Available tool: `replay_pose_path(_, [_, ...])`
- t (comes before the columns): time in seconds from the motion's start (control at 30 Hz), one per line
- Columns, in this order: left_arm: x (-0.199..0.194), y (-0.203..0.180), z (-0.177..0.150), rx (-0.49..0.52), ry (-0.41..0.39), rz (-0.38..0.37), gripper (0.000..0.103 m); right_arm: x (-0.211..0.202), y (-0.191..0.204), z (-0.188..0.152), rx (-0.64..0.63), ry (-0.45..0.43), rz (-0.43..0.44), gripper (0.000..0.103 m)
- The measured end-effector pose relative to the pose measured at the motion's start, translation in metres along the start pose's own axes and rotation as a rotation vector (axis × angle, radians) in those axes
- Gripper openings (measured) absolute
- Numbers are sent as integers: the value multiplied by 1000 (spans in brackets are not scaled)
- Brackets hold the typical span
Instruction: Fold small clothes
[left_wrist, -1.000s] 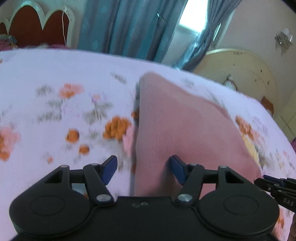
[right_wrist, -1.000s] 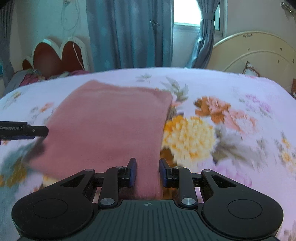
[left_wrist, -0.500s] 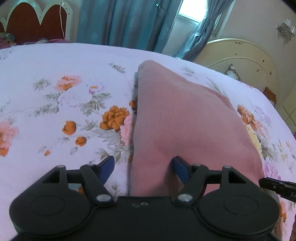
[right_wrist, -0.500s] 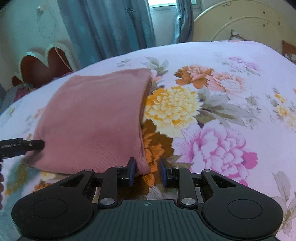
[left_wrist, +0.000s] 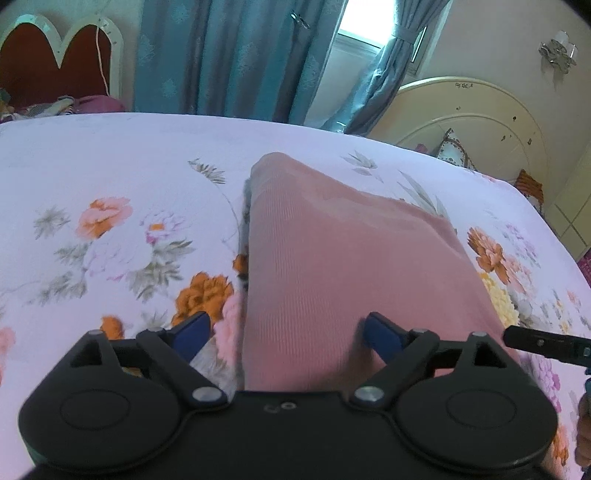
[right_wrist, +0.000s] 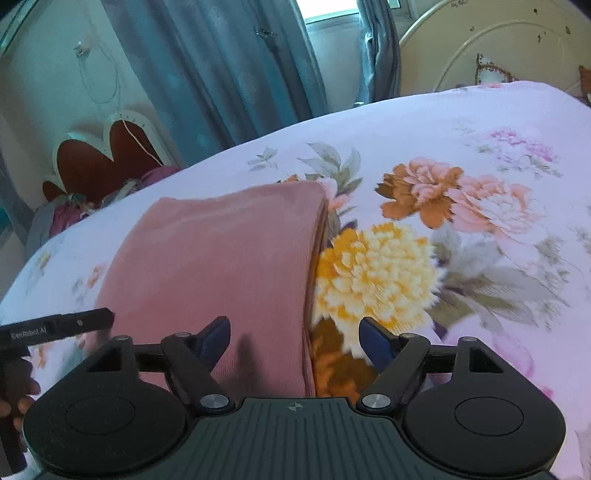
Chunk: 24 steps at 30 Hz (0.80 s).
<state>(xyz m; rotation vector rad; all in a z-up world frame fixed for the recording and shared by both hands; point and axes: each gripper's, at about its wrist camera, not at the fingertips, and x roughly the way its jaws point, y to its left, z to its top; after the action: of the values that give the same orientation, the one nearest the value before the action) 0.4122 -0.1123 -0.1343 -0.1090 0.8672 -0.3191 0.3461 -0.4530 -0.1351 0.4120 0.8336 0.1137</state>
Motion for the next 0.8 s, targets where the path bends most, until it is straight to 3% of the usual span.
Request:
replay_pose_path(0.33, [45, 10, 9, -63, 84, -153, 93, 50, -8, 16, 54, 16, 70, 76])
replay_pose_path(0.53, [53, 7, 13, -86, 84, -204, 85, 66, -5, 20, 75, 21, 179, 75])
replay_pose_path(0.6, [52, 9, 14, -98, 79, -213, 73, 69, -4, 21, 73, 22, 174, 57])
replay_pose_path(0.67, [52, 9, 15, -93, 76, -218, 70, 72, -8, 22, 89, 18, 168, 39])
replay_pose_path(0.8, [50, 1, 17, -66, 61, -200, 54, 76, -4, 22, 125, 10, 145, 24])
